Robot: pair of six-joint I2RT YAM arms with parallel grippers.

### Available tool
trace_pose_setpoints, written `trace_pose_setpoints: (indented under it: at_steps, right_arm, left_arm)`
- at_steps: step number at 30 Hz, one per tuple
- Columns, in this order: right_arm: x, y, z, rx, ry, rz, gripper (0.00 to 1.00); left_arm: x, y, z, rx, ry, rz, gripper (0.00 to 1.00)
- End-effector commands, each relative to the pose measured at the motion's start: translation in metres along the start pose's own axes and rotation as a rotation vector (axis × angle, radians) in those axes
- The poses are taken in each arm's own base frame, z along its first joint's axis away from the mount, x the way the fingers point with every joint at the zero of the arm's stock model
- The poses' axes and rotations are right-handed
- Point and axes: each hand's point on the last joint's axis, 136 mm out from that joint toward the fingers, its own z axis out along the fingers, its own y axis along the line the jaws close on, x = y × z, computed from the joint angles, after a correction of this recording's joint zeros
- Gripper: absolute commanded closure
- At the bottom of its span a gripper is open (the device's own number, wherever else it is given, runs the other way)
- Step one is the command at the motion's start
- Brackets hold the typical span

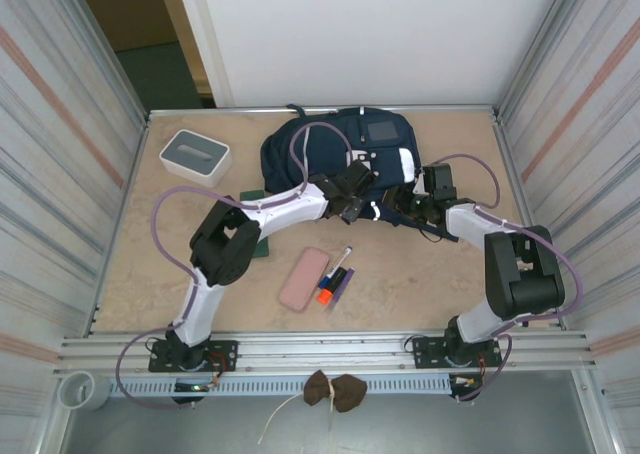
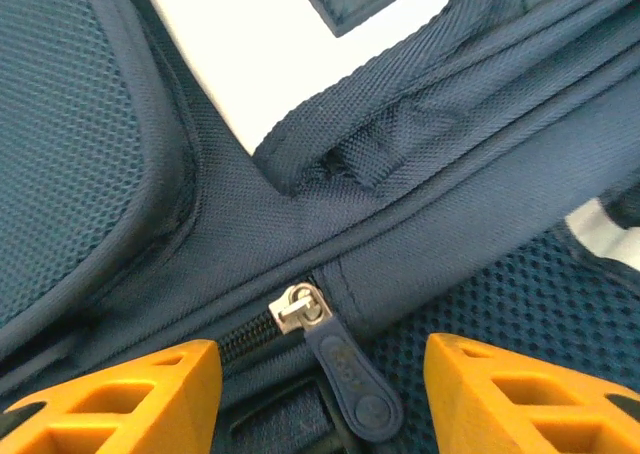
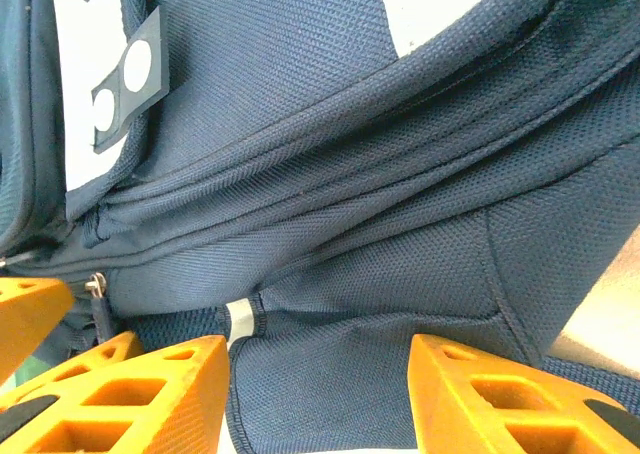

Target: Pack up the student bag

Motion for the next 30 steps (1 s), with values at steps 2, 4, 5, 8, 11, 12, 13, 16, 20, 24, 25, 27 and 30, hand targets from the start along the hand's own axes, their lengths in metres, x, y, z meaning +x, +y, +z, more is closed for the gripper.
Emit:
trace_pose_setpoints:
  at_steps: [2, 4, 5, 8, 11, 12, 13, 16, 20, 24, 25, 27, 30]
  right_arm:
    - [0.005, -0.006, 0.007, -0.006, 0.016, 0.024, 0.51]
    - [0.005, -0.006, 0.008, -0.007, 0.017, 0.025, 0.51]
    - [0.005, -0.007, 0.008, -0.006, 0.016, 0.025, 0.51]
    - [0.005, -0.007, 0.008, -0.005, 0.018, 0.028, 0.51]
    - [0.005, -0.008, 0.008, -0.001, 0.017, 0.027, 0.51]
    - [0.004, -0.008, 0.007, -0.001, 0.015, 0.027, 0.51]
    - [0.005, -0.008, 0.007, 0.0, 0.016, 0.027, 0.51]
    - [0.004, -0.009, 0.007, 0.003, 0.013, 0.026, 0.5]
    - [0.005, -0.01, 0.008, 0.005, 0.015, 0.03, 0.5]
    - [0.004, -0.01, 0.008, 0.01, 0.013, 0.028, 0.5]
    - [0.004, -0.011, 0.008, 0.013, 0.012, 0.027, 0.5]
    - [0.005, -0.012, 0.008, 0.015, 0.014, 0.028, 0.5]
    - [0.006, -0.014, 0.009, 0.022, 0.017, 0.029, 0.51]
  left_arm:
    - [0.006, 0.006, 0.005, -0.066, 0.055, 0.083, 0.48]
    - [0.005, 0.007, 0.005, -0.074, 0.063, 0.099, 0.5]
    - [0.005, 0.008, 0.005, -0.081, 0.064, 0.108, 0.5]
    - [0.004, 0.01, 0.002, -0.099, 0.065, 0.128, 0.55]
    - [0.004, 0.01, 0.002, -0.1, 0.067, 0.143, 0.59]
    - [0.004, 0.01, 0.002, -0.099, 0.068, 0.145, 0.61]
    - [0.004, 0.009, 0.001, -0.096, 0.067, 0.144, 0.63]
    - [0.003, 0.007, -0.001, -0.081, 0.065, 0.148, 0.7]
    - [0.001, 0.007, -0.004, -0.074, 0.059, 0.155, 0.77]
    - [-0.002, 0.004, -0.009, -0.05, 0.047, 0.147, 0.79]
    - [-0.003, 0.003, -0.01, -0.037, 0.04, 0.14, 0.8]
    - [-0.005, 0.001, -0.011, -0.001, 0.033, 0.118, 0.81]
    - [-0.01, 0.001, -0.012, 0.046, 0.023, 0.081, 0.84]
